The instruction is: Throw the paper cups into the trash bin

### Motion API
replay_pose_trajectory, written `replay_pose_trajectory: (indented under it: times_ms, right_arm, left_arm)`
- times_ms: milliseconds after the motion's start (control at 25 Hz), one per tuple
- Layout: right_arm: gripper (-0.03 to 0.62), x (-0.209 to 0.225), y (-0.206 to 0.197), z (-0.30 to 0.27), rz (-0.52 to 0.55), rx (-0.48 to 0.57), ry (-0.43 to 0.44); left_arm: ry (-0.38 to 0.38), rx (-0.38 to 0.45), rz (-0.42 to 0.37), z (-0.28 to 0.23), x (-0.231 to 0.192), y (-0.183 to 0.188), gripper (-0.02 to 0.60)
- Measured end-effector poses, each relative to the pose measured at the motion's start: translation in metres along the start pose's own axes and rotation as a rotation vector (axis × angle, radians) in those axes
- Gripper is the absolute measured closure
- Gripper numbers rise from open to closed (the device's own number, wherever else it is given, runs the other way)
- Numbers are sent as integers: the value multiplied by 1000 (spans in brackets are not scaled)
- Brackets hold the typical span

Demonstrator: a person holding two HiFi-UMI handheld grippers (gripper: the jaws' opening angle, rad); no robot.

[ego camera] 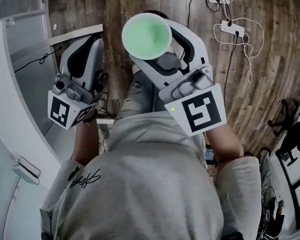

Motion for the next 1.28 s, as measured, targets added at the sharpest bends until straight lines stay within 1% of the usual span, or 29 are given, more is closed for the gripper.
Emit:
replay_pose_trajectory:
  times_ms: [200,360,520,680,800,920,1280]
  right_arm:
    - [303,3,-29,-11,-19,-41,13]
    - [302,10,-47,-18,-28,-55,20]
    - [303,15,-68,-25,-29,-84,26]
    - [303,15,-90,-34,-9,-96,40]
    - [303,16,-110,-39,-21,-127,40]
    - [301,16,-130,-46,-38,-148,45]
    - [303,14,-178,-68,-81,-193,57]
  left_arm:
    - [22,-6,32,3,-7,-18,577]
    - [37,-17,29,3,-12,-33,577]
    - [47,-27,53,5,-16,-52,577]
    - [60,-55,79,9,-19,-75,577]
    - [72,-73,91,14,-19,-88,577]
    - [80,-76,110,16,-22,-97,577]
    - [95,-81,131,22,-26,-115,577]
Point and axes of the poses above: the fingertips, and each gripper's own axes: z backward along the fingers, x to its right, y out of its top, the point moved 3 cm from there along z, backward along the fingers, and after that the axes turned 10 degrees about -y, right-handed, at the moved point
